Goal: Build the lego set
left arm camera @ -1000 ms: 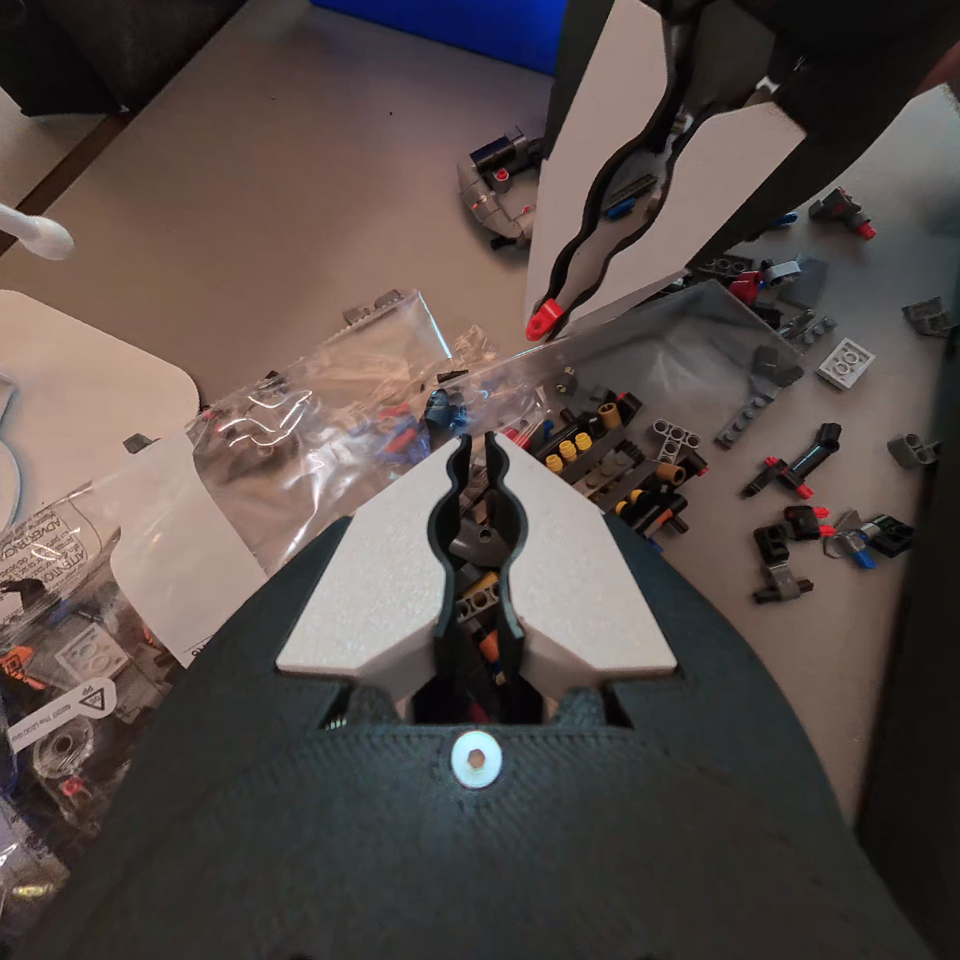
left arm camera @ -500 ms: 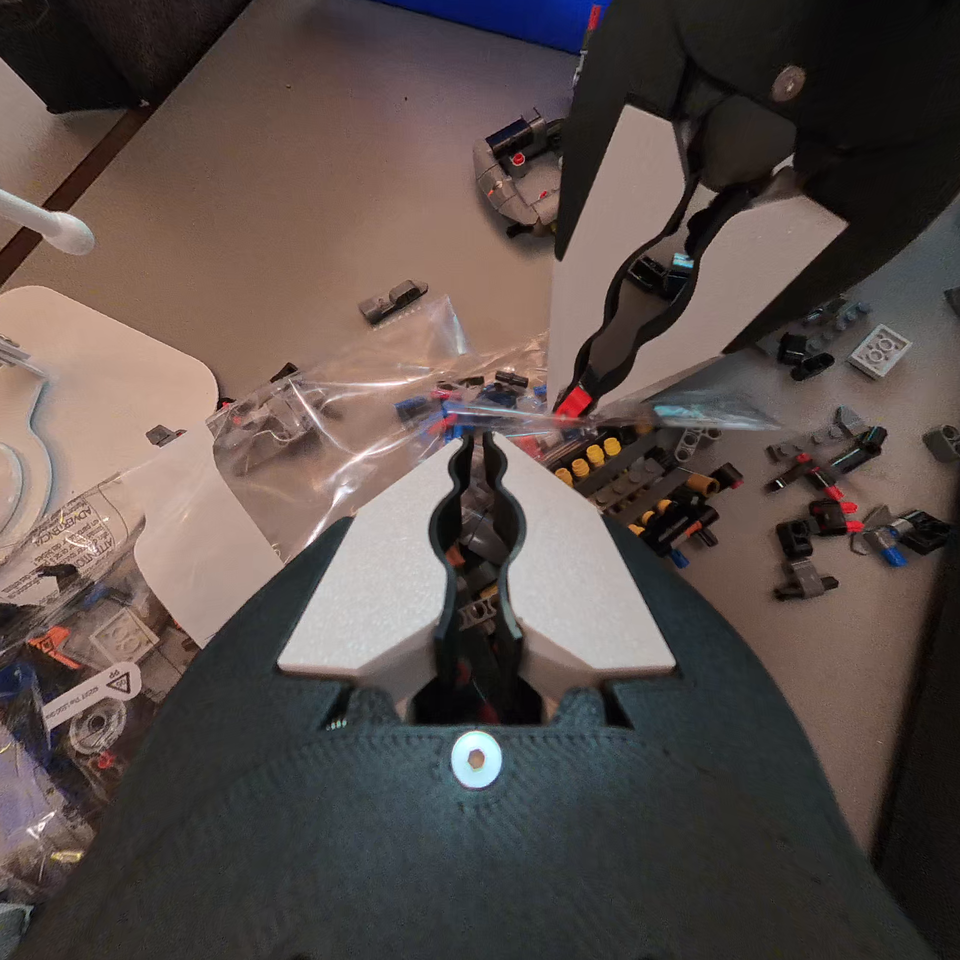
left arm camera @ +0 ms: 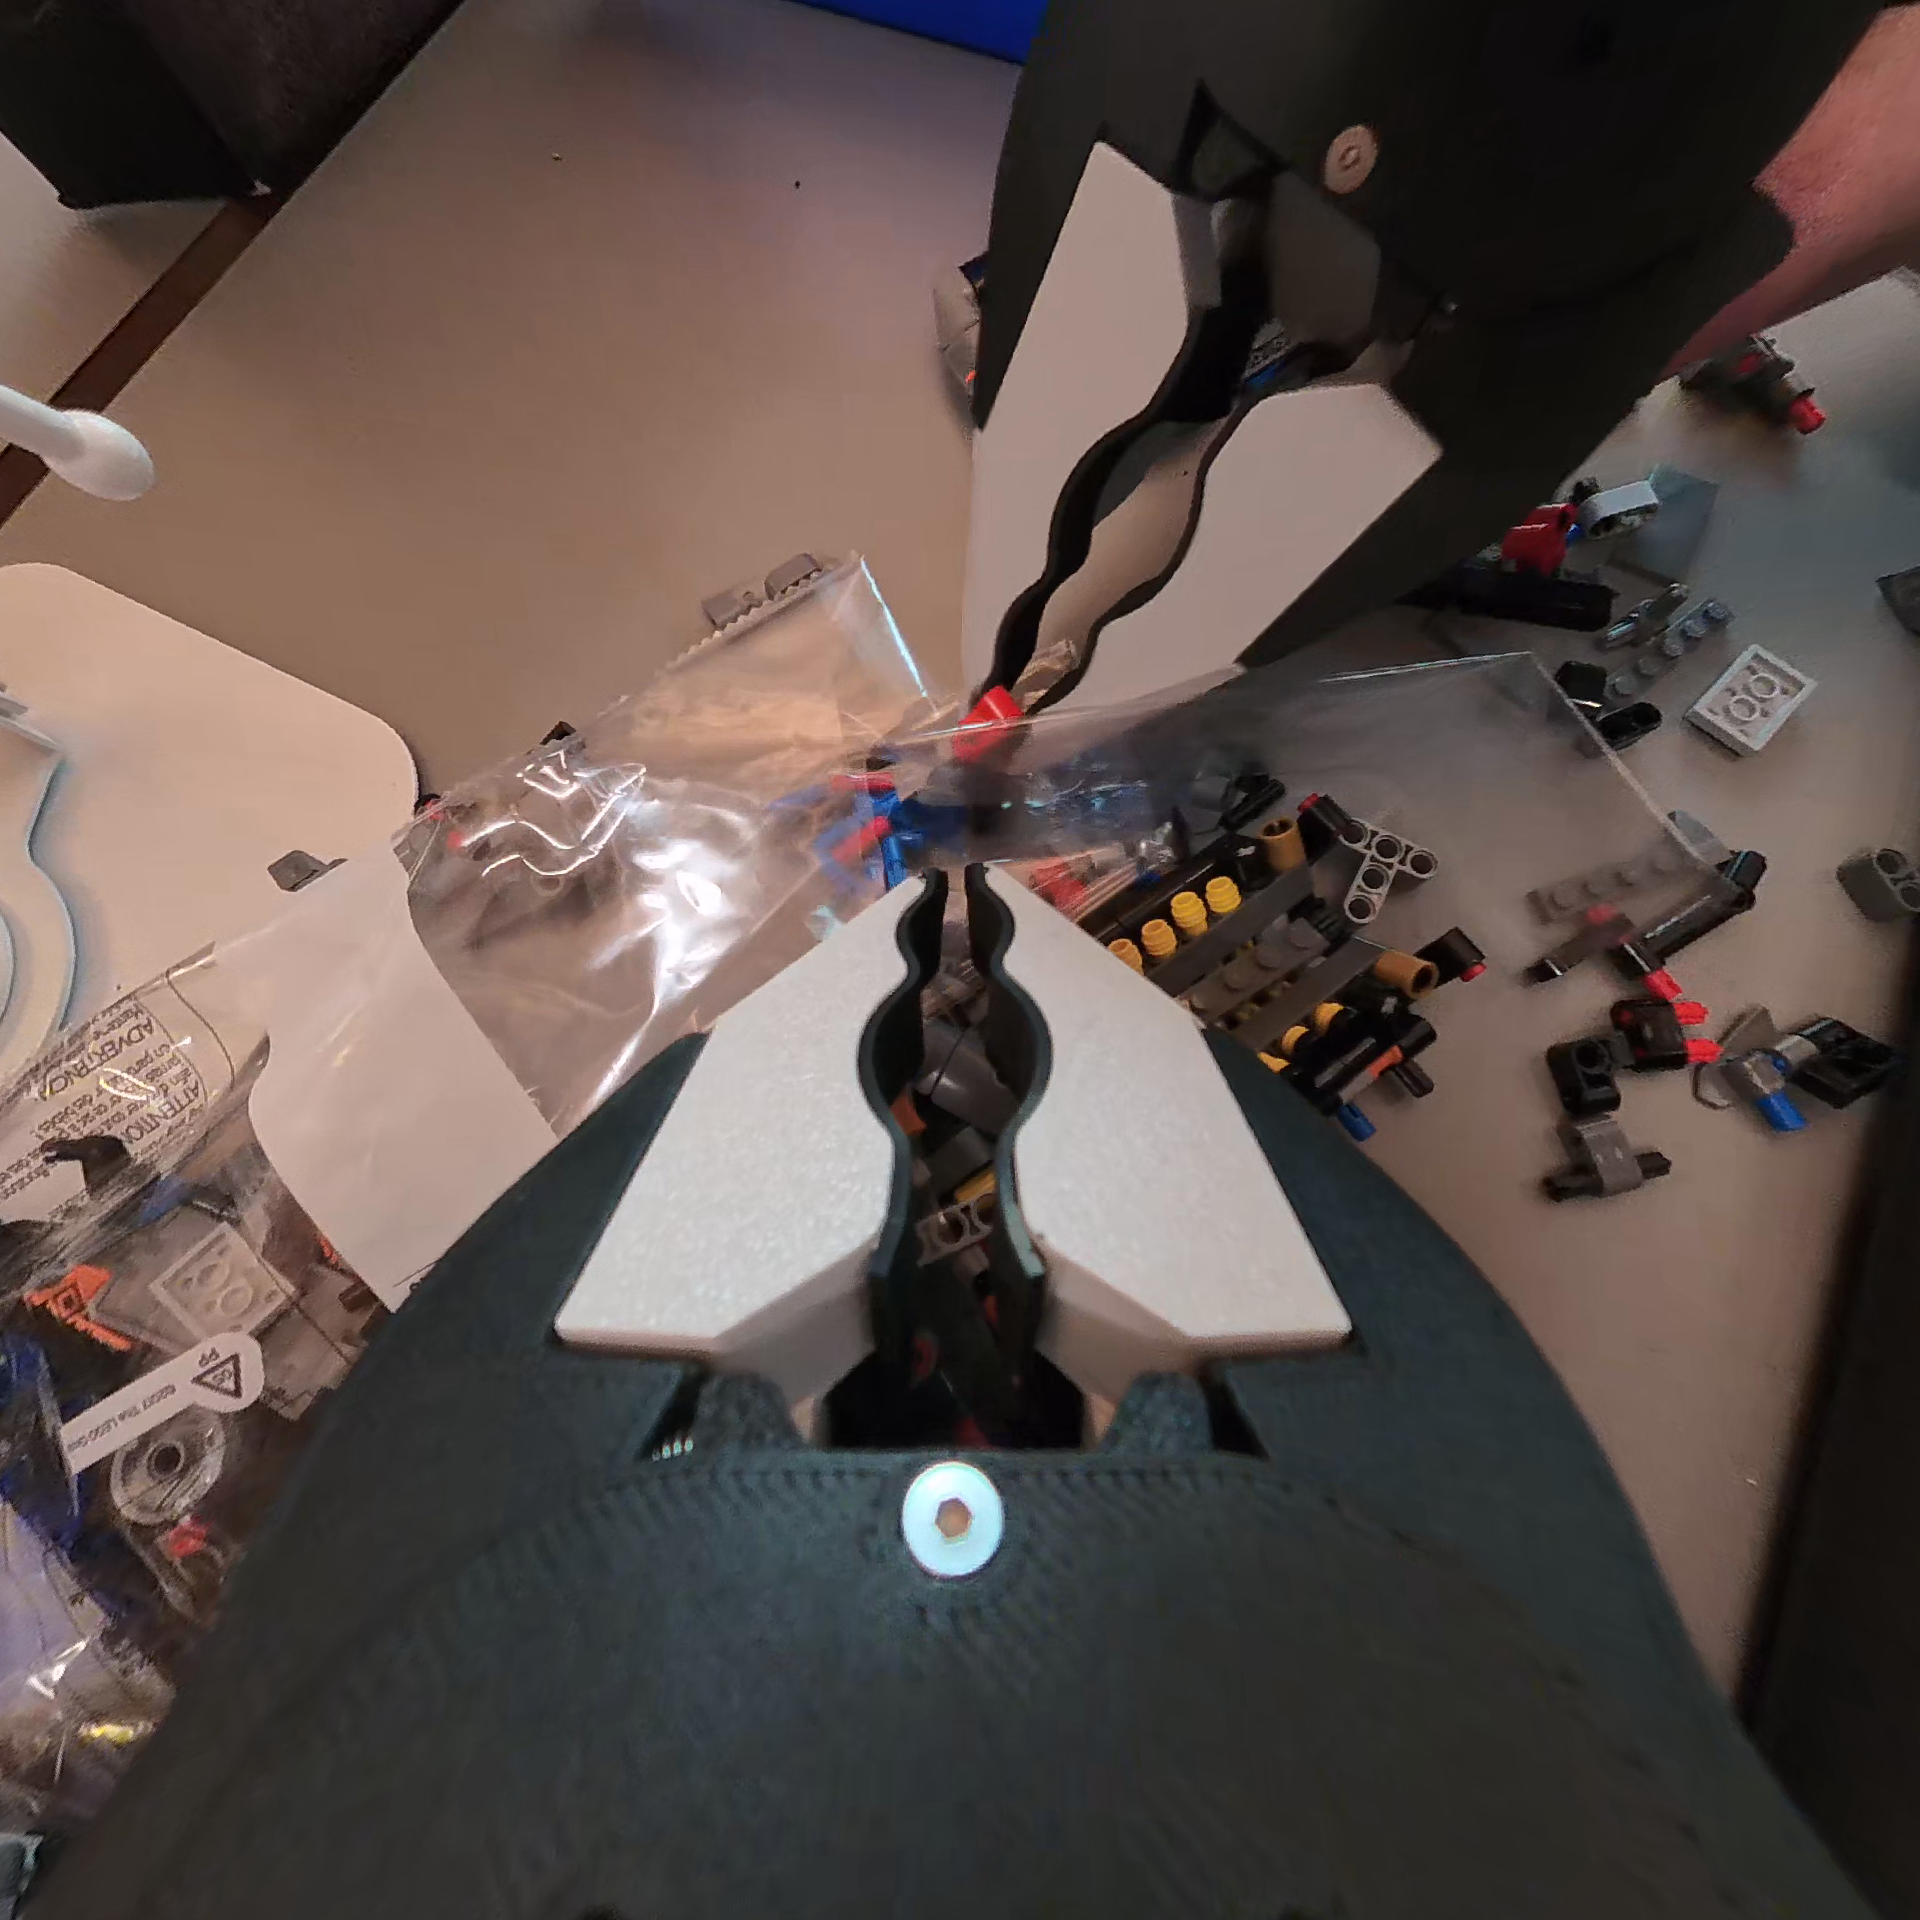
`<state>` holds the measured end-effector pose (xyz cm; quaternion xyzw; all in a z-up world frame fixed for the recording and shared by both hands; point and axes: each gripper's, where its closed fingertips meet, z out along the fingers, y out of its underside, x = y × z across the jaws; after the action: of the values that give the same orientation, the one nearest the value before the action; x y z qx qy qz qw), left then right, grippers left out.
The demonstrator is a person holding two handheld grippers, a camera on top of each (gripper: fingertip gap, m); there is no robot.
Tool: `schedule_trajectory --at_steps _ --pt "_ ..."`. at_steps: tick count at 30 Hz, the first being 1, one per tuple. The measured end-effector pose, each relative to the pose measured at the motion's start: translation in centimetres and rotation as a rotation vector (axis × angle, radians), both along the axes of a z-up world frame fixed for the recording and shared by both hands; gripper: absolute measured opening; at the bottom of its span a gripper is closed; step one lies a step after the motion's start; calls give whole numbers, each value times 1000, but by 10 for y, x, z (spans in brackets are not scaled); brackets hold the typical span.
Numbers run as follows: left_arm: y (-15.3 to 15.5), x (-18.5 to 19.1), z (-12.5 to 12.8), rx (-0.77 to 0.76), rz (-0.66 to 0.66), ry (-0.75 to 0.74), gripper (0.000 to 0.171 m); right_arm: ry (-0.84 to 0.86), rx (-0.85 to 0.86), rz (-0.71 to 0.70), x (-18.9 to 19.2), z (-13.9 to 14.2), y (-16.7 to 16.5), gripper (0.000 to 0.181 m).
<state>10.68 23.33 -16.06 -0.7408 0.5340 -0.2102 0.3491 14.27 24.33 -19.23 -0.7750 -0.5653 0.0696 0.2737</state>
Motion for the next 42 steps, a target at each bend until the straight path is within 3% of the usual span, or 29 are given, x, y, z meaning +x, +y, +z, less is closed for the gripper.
schedule_trajectory --at_steps 18,31,42 --pt "-1 0 -3 -10 -7 9 1 38 -99 1 6 -1 -11 4" --pt "-1 0 -4 -11 -6 14 1 -44 -144 -43 36 -6 -16 4" --pt "-1 0 -4 -10 -7 19 1 -135 -73 -133 58 -4 -2 4"
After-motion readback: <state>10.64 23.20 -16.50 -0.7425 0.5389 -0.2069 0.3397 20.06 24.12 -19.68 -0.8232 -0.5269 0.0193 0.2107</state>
